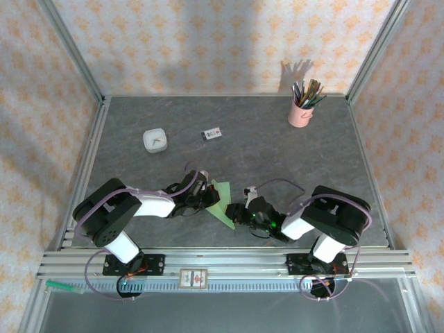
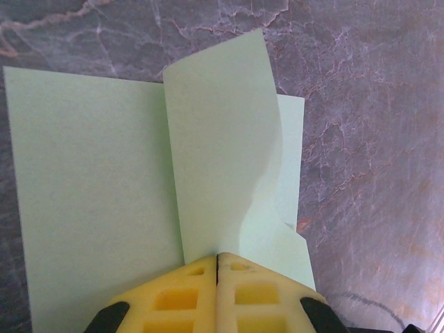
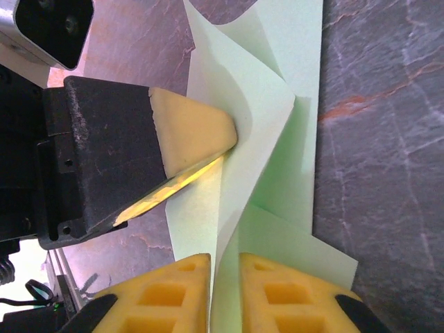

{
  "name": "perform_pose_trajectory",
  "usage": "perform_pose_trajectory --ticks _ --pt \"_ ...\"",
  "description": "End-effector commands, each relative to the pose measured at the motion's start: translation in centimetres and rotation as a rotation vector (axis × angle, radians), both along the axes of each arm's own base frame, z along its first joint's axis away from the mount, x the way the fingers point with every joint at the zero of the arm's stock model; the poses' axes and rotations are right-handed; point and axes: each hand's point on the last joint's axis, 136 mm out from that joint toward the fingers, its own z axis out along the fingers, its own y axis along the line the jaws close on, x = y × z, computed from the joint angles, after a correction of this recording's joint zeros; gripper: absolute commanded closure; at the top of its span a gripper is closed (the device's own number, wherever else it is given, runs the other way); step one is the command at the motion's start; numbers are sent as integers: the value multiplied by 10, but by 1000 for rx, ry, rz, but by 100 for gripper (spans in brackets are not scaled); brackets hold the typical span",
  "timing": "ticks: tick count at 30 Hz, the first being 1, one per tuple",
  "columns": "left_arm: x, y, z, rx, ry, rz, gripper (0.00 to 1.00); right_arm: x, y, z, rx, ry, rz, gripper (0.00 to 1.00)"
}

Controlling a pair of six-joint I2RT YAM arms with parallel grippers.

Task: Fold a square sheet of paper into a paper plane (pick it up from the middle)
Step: Perform the fourth fold on the wing at the bottom-center of the table.

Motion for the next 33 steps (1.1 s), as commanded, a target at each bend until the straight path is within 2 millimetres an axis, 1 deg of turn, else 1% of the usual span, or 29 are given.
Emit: perform_pose_trajectory --ticks 1,9,14,16,19,22,25,29,33 --pt "-11 21 -28 108 69 13 99 3 -11 -5 -70 -11 -27 80" --pt "-12 21 -27 106 65 10 99 3 -14 16 -64 -58 -15 77" --pt "-12 21 -27 105 65 11 99 5 -22 31 -93 -115 -27 77" --pt "-12 22 -28 106 65 12 99 4 -20 38 -112 -143 -13 78" --pt "-11 21 -27 102 64 14 99 2 -9 45 -145 -174 34 81" --pt "-11 21 -27 103 64 12 99 -3 5 42 -175 -171 95 82" --pt "-11 21 -26 104 63 12 99 -6 13 33 -199 -154 131 84" --pt "-11 21 -26 106 64 11 99 -7 13 18 -231 -123 140 86" --pt "-11 22 -25 106 63 10 99 -9 8 7 -260 -100 137 87"
